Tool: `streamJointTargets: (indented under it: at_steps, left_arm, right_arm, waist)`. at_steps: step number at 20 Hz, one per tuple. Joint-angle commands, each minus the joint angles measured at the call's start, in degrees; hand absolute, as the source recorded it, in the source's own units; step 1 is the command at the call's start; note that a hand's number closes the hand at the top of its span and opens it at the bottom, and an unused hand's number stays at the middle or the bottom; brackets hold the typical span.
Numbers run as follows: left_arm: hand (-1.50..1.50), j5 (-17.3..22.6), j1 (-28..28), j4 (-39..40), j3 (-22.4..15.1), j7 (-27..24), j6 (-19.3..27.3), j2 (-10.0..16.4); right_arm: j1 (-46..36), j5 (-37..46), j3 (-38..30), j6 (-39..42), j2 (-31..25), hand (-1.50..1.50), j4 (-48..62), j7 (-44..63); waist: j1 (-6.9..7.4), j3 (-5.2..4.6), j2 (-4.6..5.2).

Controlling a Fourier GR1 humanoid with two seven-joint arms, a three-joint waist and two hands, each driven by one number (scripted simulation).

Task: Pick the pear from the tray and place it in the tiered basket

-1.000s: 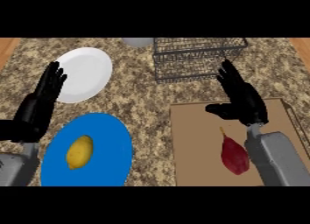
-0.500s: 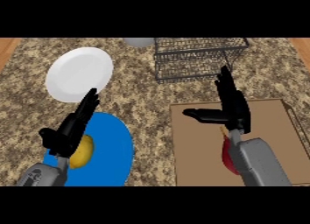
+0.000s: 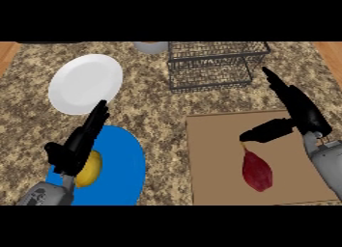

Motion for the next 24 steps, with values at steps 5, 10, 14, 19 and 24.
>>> streamJointTargets:
  at_steps: [5, 10, 14, 19, 24]
  left_arm:
    - [0.00, -0.9, -0.7, 0.4, -0.2, 0.3, 0.4, -0.6]
    - [0.00, -1.6, -1.3, 1.3, 0.5, 0.0, 0.5, -2.0]
    - [0.00, -1.5, -1.0, 1.3, 0.5, -0.3, -1.5, -2.8]
    - [0.00, -1.7, -0.7, 1.8, 2.4, -0.5, -2.9, -1.0]
    - [0.00, -4.2, 1.0, 2.7, 0.4, -3.0, -1.0, -3.8]
  right_arm:
    - [-7.8, -5.9, 6.3, 26.1, -15.3, -1.50, -9.9, 22.4]
    - [-10.7, -15.7, 4.2, 29.4, -14.1, -1.50, -17.4, 38.6]
    - [-11.0, -13.7, 6.8, 25.3, -11.4, -1.50, -18.9, 41.6]
    - [-7.1, -6.4, 7.1, 20.0, -12.9, -1.50, -21.0, 41.1]
    - [-4.5, -4.0, 13.5, 21.5, -12.9, -1.50, -18.4, 43.6]
  waist:
    - [0.10, 0.05, 0.02]
    - [0.60, 0.24, 0.44]
    - [0.95, 0.29, 0.60]
    - [0.79, 0.31, 0.57]
    - [0.91, 0.27, 0.63]
